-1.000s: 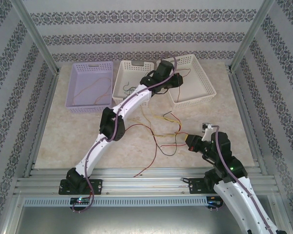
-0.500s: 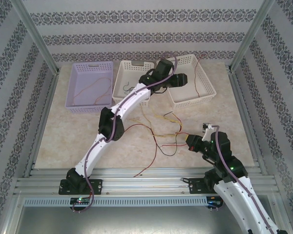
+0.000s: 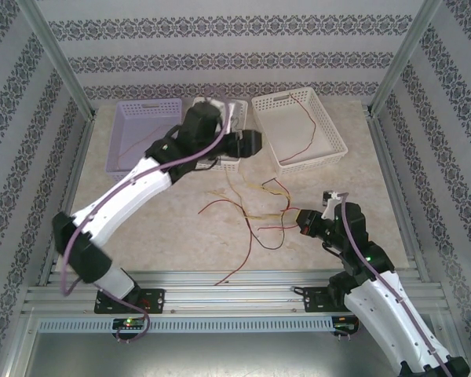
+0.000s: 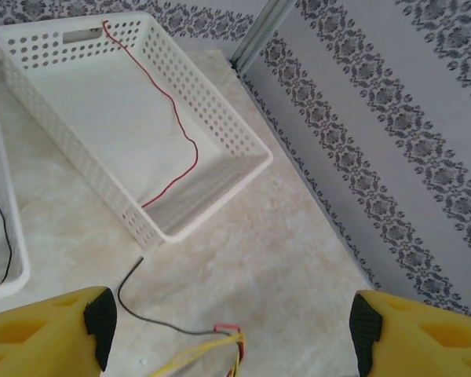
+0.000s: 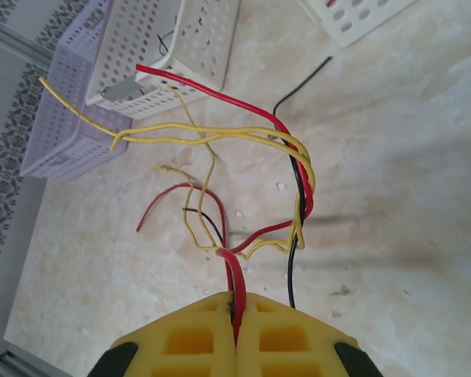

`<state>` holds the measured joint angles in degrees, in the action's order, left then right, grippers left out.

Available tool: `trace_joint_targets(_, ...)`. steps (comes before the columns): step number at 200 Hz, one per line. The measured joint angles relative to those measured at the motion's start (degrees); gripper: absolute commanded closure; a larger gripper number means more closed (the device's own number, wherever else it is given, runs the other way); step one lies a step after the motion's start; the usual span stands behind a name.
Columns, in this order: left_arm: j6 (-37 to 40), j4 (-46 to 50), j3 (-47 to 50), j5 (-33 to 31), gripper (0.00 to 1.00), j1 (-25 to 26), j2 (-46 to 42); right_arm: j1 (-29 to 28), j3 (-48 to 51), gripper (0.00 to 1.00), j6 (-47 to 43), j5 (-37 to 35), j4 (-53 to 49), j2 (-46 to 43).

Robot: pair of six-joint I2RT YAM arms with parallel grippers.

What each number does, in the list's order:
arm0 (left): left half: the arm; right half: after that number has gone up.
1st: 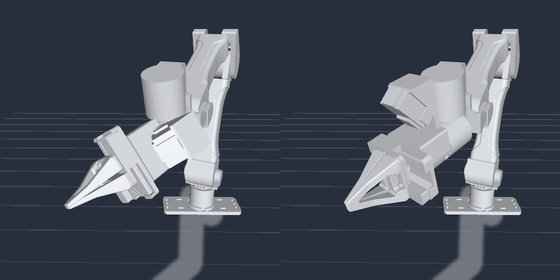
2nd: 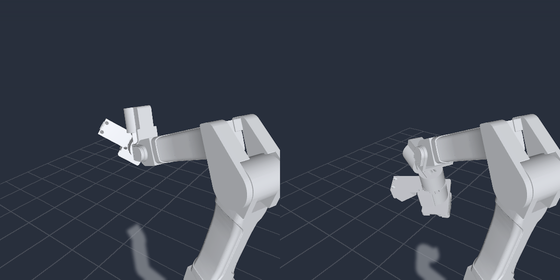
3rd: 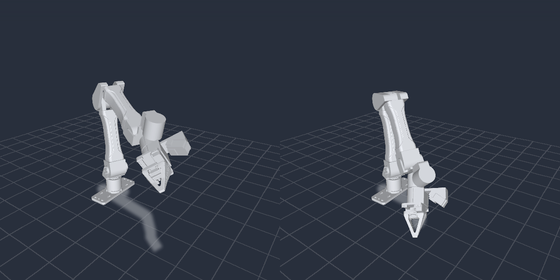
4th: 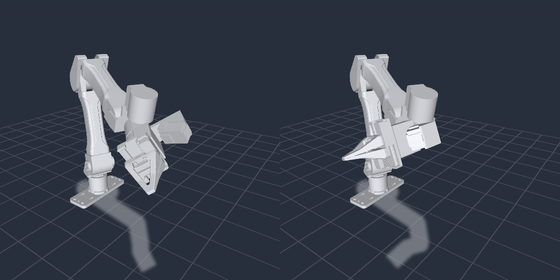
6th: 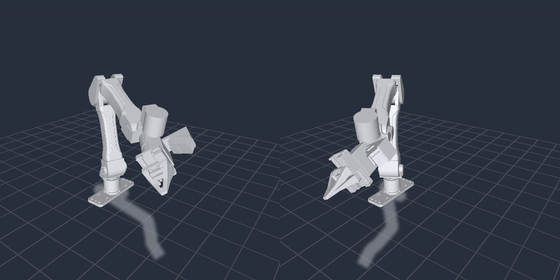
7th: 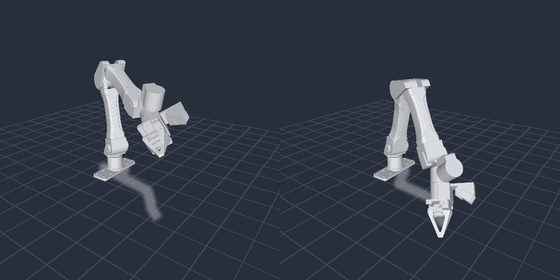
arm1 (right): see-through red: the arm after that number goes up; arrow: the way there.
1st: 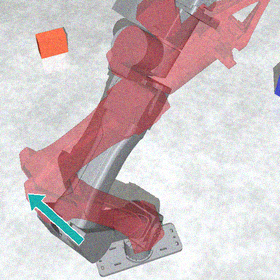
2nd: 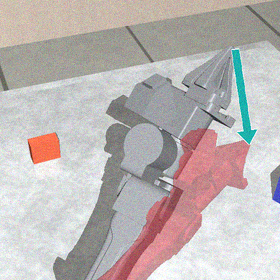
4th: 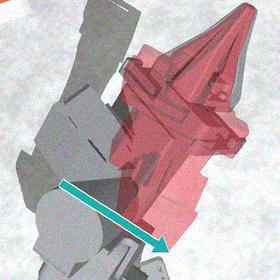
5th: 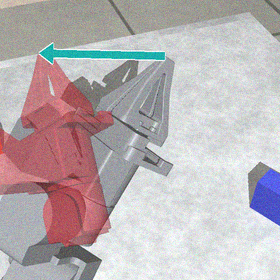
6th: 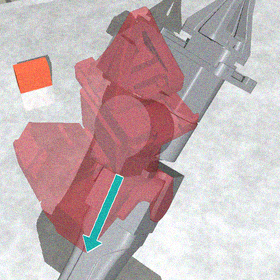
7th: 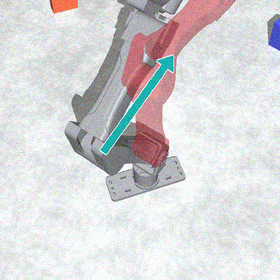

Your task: Untangle the cables

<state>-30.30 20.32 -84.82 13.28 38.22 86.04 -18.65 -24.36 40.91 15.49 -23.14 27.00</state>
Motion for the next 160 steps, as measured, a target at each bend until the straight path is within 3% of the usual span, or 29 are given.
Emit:
trace_joint_targets(35,-3.9,-4.5,22.1,-1.0,0.22,2.8,-8.8,0.0,-1.9,1.00,1.0,-2.0,0.1,0.9)
trace_joint_targets(59,-6.4,-5.3,31.4,-1.7,0.22,5.7,-10.9,0.3,-2.3,1.00,1.5,-4.6,-0.7,0.9)
trace_joint_targets(114,-9.6,-8.7,35.6,-3.3,0.22,14.1,-9.8,2.5,-2.3,1.00,2.5,-6.3,-2.3,2.0)
trace_joint_targets(160,-11.8,-9.3,35.9,-6.1,0.22,19.5,-2.6,4.3,-4.0,1.00,2.4,-6.3,-3.7,1.7)
